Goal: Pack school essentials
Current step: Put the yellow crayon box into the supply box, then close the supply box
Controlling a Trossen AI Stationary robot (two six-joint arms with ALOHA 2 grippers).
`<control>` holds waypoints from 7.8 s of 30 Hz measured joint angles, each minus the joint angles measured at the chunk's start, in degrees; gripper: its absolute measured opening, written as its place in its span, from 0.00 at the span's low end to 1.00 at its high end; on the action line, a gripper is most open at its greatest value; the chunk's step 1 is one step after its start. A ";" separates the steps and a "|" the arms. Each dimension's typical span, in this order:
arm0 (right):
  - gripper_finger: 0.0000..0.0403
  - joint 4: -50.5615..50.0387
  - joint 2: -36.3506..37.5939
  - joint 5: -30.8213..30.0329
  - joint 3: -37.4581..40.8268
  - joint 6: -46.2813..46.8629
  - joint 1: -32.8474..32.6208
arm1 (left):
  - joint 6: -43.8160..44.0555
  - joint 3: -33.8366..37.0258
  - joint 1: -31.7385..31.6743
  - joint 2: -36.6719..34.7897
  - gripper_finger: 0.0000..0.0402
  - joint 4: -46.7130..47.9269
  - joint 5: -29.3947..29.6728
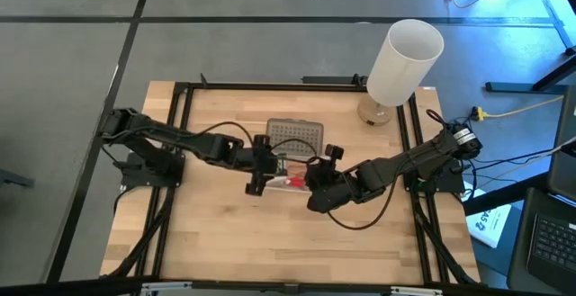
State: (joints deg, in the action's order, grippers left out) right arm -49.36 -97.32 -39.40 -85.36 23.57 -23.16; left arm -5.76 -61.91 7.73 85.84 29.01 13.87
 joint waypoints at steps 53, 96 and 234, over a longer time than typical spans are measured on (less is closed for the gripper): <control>0.31 4.76 -0.10 6.54 -0.04 -3.04 -0.02 | -5.34 0.02 -3.13 11.74 0.71 -6.05 -3.66; 0.31 8.11 -0.11 7.10 -0.04 -3.04 -0.02 | 4.04 -0.02 -16.13 3.34 0.93 8.27 -5.84; 0.31 41.22 -4.31 50.02 34.14 -6.11 52.61 | 6.97 13.97 -34.51 5.03 0.93 -7.18 -17.26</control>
State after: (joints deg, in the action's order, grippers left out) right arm -8.15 -101.62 10.62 -51.22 17.47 29.45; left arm 1.22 -47.94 -26.78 90.87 21.82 -3.40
